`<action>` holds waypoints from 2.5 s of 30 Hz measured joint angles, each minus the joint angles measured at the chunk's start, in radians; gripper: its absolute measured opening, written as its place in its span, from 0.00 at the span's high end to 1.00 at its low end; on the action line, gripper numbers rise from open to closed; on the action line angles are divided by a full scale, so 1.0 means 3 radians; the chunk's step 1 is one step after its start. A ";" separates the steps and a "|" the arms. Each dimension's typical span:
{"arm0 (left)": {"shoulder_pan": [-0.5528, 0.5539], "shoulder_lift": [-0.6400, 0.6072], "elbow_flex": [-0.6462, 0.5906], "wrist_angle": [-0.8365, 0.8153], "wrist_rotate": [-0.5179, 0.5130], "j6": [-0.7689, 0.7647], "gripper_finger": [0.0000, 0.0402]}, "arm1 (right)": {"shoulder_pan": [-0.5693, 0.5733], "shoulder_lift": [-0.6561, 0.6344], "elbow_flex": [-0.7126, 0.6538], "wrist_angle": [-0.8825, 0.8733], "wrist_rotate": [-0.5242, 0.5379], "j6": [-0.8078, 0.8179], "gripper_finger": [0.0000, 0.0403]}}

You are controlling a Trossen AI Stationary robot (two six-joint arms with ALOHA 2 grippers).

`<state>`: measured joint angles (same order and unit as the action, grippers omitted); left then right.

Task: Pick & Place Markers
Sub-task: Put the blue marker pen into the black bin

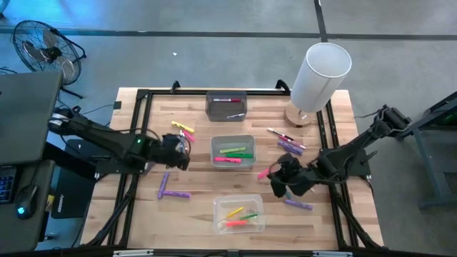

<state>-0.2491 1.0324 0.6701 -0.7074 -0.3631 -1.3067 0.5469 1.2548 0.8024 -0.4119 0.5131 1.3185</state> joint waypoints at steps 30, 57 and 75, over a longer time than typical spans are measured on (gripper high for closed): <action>0.1319 0.1077 0.0003 -0.0133 0.0631 0.0085 0.54 | -0.0890 -0.0183 0.0000 -0.0031 -0.1100 -0.1503 0.99; 0.1918 0.1401 0.0008 -0.0431 0.0680 0.0447 0.94 | -0.0890 -0.0398 0.0001 -0.0060 -0.1174 -0.1952 1.00; 0.1965 0.0781 0.1630 -0.0604 0.0304 0.2029 0.94 | -0.0989 -0.0961 -0.0299 -0.0715 -0.1008 -0.2466 1.00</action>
<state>0.3405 1.2667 1.1590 -0.8886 -0.2717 -0.6982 0.2504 0.9665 0.7126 -0.6264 0.2107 0.5788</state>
